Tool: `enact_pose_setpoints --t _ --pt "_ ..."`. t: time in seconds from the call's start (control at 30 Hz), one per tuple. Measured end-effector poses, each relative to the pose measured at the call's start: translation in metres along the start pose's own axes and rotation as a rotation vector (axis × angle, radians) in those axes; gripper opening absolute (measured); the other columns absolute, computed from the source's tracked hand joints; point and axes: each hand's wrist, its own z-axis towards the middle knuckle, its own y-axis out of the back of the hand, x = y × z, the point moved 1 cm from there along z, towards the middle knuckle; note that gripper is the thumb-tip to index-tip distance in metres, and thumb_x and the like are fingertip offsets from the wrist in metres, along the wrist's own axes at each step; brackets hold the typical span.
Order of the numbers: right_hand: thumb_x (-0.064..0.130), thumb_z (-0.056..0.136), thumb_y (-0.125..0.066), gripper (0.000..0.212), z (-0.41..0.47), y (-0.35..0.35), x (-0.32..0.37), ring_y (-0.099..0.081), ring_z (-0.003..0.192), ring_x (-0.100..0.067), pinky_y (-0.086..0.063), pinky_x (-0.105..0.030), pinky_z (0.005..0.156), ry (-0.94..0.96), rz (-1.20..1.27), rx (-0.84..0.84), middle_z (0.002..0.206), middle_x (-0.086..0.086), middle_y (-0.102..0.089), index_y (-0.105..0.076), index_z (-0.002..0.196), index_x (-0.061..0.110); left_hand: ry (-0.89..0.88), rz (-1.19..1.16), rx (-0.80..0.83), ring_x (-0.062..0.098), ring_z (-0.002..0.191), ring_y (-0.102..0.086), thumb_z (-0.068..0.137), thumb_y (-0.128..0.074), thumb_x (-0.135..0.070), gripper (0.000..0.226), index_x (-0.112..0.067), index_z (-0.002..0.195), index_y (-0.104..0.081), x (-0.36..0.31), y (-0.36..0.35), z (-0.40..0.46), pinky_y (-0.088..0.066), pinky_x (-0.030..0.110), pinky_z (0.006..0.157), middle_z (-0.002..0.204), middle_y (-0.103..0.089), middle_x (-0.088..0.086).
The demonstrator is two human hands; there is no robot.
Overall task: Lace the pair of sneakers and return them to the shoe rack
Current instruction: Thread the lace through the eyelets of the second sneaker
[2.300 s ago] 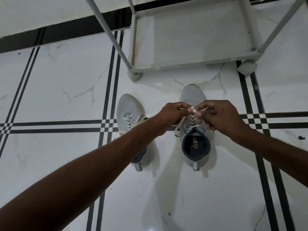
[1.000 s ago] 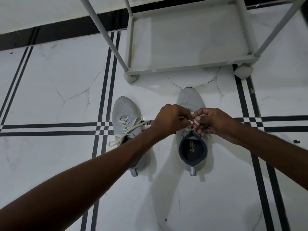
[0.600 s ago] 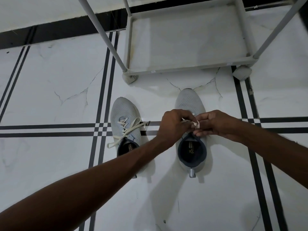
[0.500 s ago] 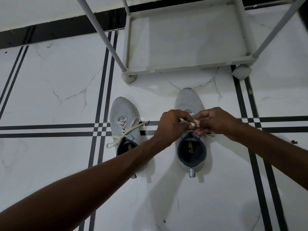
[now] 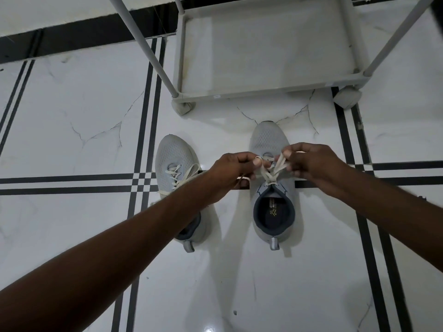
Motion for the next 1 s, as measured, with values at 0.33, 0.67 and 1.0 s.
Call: enact_pose_setpoints --t 0.33,0.67,1.0 --pt "0.01 0.104 -0.036 0.027 0.002 -0.005 -0.004 -0.044 0.044 -0.005 -0.031 -0.013 0.032 -0.263 0.231 0.312 0.079 -0.004 -0.062 -0.06 0.091 0.009 0.061 -0.155 0.053 0.009 0.057 -0.05 0.105 -0.046 -0.019 0.021 -0.018 0.093 -0.063 -0.007 -0.016 0.004 -0.038 0.018 0.047 0.083 -0.066 0.0" --pt "0.006 0.099 -0.023 0.036 0.024 0.011 -0.013 -0.025 0.03 -0.003 -0.018 -0.014 0.023 -0.393 0.182 0.264 0.046 0.006 -0.031 -0.04 0.069 0.016 -0.024 0.044 0.085 0.003 0.038 -0.026 0.107 -0.041 -0.02 0.043 -0.023 0.067 -0.057 0.031 -0.005 -0.02 -0.021 0.016 0.04 0.064 -0.043 0.001" --pt "0.011 0.097 -0.027 0.033 0.03 -0.007 -0.026 -0.024 0.027 -0.005 -0.016 -0.01 0.026 -0.343 0.108 0.168 0.041 0.007 -0.033 -0.04 0.067 0.016 0.129 -0.049 0.066 0.003 0.035 -0.026 0.104 -0.037 -0.008 0.035 -0.014 0.073 -0.05 0.051 -0.006 -0.035 -0.017 0.019 0.041 0.055 -0.044 -0.003"
